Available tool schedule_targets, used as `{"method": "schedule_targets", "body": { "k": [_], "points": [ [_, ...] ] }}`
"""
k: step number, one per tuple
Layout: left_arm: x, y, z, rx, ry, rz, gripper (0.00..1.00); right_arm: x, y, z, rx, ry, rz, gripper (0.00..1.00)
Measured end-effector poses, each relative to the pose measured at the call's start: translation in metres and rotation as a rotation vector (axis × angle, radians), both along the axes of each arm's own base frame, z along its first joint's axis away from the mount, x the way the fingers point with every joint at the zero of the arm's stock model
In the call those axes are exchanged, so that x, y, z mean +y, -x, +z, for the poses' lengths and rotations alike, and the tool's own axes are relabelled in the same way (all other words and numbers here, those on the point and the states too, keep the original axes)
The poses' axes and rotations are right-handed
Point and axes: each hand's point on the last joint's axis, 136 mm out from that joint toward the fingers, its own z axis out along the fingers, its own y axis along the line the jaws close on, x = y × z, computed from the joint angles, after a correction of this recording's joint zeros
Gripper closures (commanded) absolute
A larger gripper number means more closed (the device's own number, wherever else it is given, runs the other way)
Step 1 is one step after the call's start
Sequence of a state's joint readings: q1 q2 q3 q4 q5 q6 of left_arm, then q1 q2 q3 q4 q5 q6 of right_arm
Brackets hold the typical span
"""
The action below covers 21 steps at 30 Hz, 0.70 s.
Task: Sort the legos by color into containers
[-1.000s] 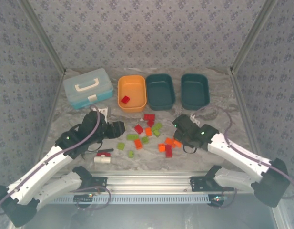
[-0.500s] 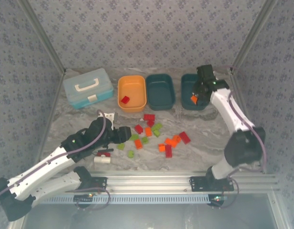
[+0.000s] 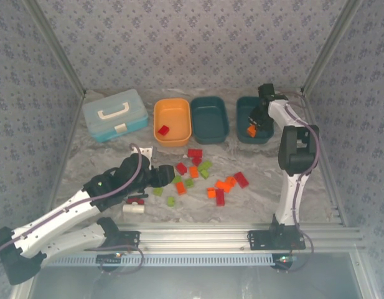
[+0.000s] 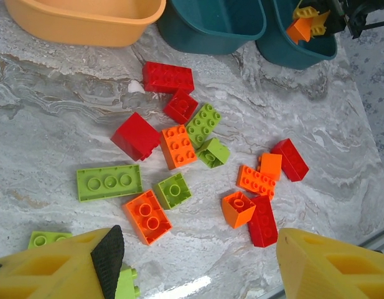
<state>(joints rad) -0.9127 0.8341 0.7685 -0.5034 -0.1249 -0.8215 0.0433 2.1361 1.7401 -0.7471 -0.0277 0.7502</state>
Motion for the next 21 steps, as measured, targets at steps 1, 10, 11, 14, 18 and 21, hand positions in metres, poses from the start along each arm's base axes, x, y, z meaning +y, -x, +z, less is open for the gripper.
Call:
{"method": "schedule_targets", "body": {
  "k": [1, 10, 11, 14, 18, 21],
  "points": [
    [0.000, 0.000, 0.000, 0.000, 0.000, 0.000, 0.32, 0.000, -0.002, -0.002, 0.003, -0.001, 0.000, 0.87],
    [-0.001, -0.001, -0.003, 0.005, -0.010, 0.002, 0.32, -0.003, -0.019, -0.009, -0.001, -0.010, -0.003, 0.87],
    [-0.001, -0.001, -0.003, 0.005, -0.010, 0.002, 0.32, -0.003, -0.019, -0.010, 0.001, -0.010, -0.004, 0.87],
    [0.000, -0.002, -0.003, 0.004, -0.012, 0.005, 0.32, -0.001, -0.018, -0.015, 0.014, -0.012, -0.001, 0.79],
    [0.001, -0.003, -0.003, 0.000, -0.016, 0.012, 0.32, 0.002, -0.015, -0.015, 0.028, -0.008, 0.009, 0.60],
    [0.001, -0.003, -0.003, -0.001, -0.016, 0.018, 0.32, 0.005, -0.017, -0.011, 0.018, 0.001, 0.025, 0.51]
  ]
}}
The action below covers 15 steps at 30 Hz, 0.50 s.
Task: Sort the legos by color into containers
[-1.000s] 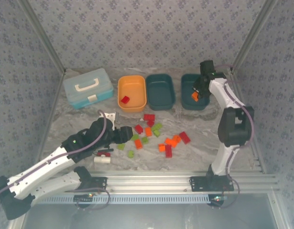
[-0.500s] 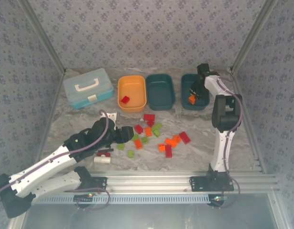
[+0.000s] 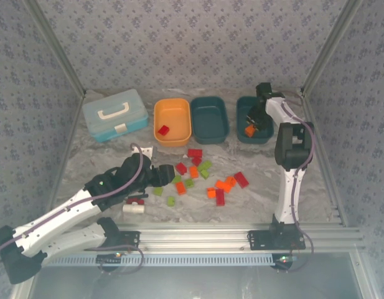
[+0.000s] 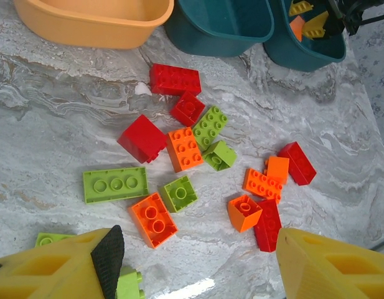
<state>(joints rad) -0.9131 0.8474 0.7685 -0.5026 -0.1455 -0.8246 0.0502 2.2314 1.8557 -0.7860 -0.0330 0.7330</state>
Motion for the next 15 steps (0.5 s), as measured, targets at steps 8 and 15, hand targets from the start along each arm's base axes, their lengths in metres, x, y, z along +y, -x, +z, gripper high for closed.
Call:
{"method": "schedule_targets", "body": {
  "k": [8, 15],
  "points": [
    [0.004, 0.000, -0.003, 0.008, -0.016, 0.016, 0.32, 0.007, -0.002, 0.086, -0.153, 0.055, 0.045, 0.50],
    [0.022, 0.004, -0.021, 0.073, -0.095, 0.085, 0.33, 0.075, 0.072, 0.277, -0.602, 0.100, 0.273, 0.40]
  ]
}}
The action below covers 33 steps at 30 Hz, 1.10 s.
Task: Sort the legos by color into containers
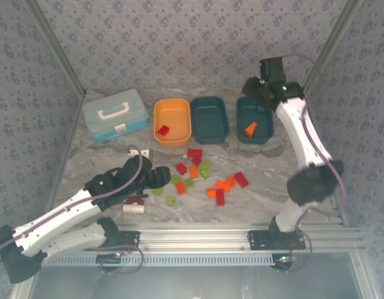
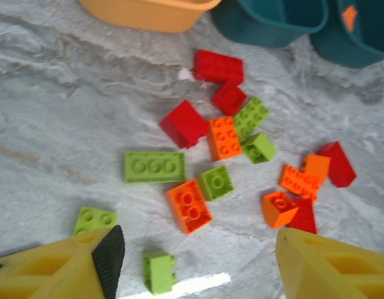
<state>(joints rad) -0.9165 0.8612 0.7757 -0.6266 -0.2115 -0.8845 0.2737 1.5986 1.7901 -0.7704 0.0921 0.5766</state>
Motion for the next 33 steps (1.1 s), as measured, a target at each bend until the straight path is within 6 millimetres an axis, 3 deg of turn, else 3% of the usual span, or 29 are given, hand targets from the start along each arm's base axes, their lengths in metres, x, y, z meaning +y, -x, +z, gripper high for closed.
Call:
{"method": "schedule_targets", "body": {
  "k": [2, 4, 6, 8, 11, 14, 17, 23, 27, 33],
  "points": [
    [0.002, 0.000, -0.011, 0.034, -0.051, 0.004, 0.33, 0.045, 0.057, 0.029, -0.106, -0.001, 0.163, 0.38],
    [0.001, -0.002, -0.024, 0.079, -0.120, -0.001, 0.33, 0.082, 0.114, 0.028, -0.149, -0.023, 0.333, 0.37],
    [0.001, -0.005, -0.039, 0.136, -0.192, -0.014, 0.33, 0.099, 0.157, 0.003, -0.136, -0.029, 0.449, 0.37],
    [0.005, -0.010, -0.055, 0.203, -0.258, -0.015, 0.33, 0.111, 0.197, -0.043, -0.082, -0.012, 0.553, 0.34],
    [0.014, -0.012, -0.079, 0.292, -0.331, -0.020, 0.35, 0.125, 0.243, -0.111, 0.026, 0.021, 0.684, 0.31],
    [0.015, -0.006, -0.095, 0.359, -0.375, -0.061, 0.38, 0.127, 0.275, -0.155, 0.112, 0.051, 0.758, 0.31],
    [0.013, -0.001, -0.109, 0.407, -0.410, -0.101, 0.42, 0.131, 0.283, -0.159, 0.113, 0.032, 0.766, 0.31],
    [0.018, 0.003, -0.133, 0.464, -0.483, -0.132, 0.41, 0.145, 0.276, -0.144, 0.059, -0.036, 0.750, 0.31],
    [0.019, 0.002, -0.138, 0.466, -0.501, -0.139, 0.40, 0.151, 0.272, -0.142, 0.051, -0.048, 0.746, 0.31],
    [0.020, -0.001, -0.152, 0.476, -0.539, -0.148, 0.48, 0.156, 0.271, -0.137, 0.035, -0.067, 0.746, 0.31]
  ]
}}
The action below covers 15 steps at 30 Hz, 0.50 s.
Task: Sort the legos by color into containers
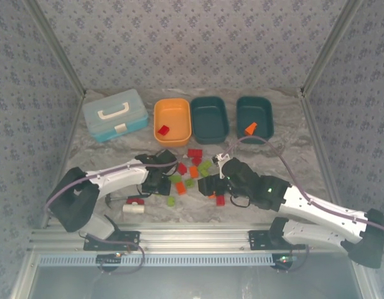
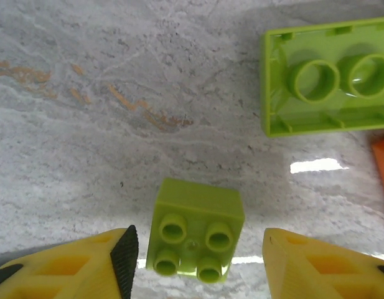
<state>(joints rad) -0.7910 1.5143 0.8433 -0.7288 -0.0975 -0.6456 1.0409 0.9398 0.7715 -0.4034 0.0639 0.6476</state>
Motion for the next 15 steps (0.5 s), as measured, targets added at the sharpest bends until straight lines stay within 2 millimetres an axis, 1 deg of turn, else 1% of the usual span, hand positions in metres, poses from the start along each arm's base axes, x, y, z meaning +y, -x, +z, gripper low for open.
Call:
{"method": "schedule_targets", "body": {
  "k": [1, 4, 6, 7, 10, 12, 13, 15],
  "points": [
    [0.001, 0.000, -0.003, 0.007, -0.008, -0.003, 0.52, 0.000, 0.000, 0.000, -0.001, -0.001, 0.000, 0.31],
    [0.002, 0.000, -0.012, 0.021, -0.033, -0.007, 0.60, 0.001, 0.000, 0.003, -0.004, -0.006, 0.000, 0.31],
    [0.001, -0.001, -0.012, 0.014, -0.031, -0.007, 0.66, 0.001, -0.001, 0.005, -0.008, -0.009, -0.003, 0.31],
    [0.001, -0.002, -0.011, 0.009, -0.029, -0.007, 0.68, 0.001, -0.001, 0.006, -0.009, -0.011, -0.003, 0.31],
    [0.003, -0.004, -0.008, -0.007, -0.037, -0.001, 0.69, 0.001, -0.003, 0.008, -0.015, -0.012, -0.009, 0.32],
    [0.005, -0.006, -0.002, -0.023, -0.041, 0.004, 0.69, -0.001, -0.005, 0.009, -0.021, -0.007, -0.021, 0.32],
    [0.003, -0.009, 0.007, -0.035, -0.035, 0.005, 0.68, -0.003, -0.006, 0.008, -0.024, 0.000, -0.034, 0.32],
    [-0.012, -0.024, 0.030, -0.080, 0.008, -0.002, 0.66, -0.012, -0.010, 0.007, -0.027, 0.024, -0.080, 0.32]
  ]
}}
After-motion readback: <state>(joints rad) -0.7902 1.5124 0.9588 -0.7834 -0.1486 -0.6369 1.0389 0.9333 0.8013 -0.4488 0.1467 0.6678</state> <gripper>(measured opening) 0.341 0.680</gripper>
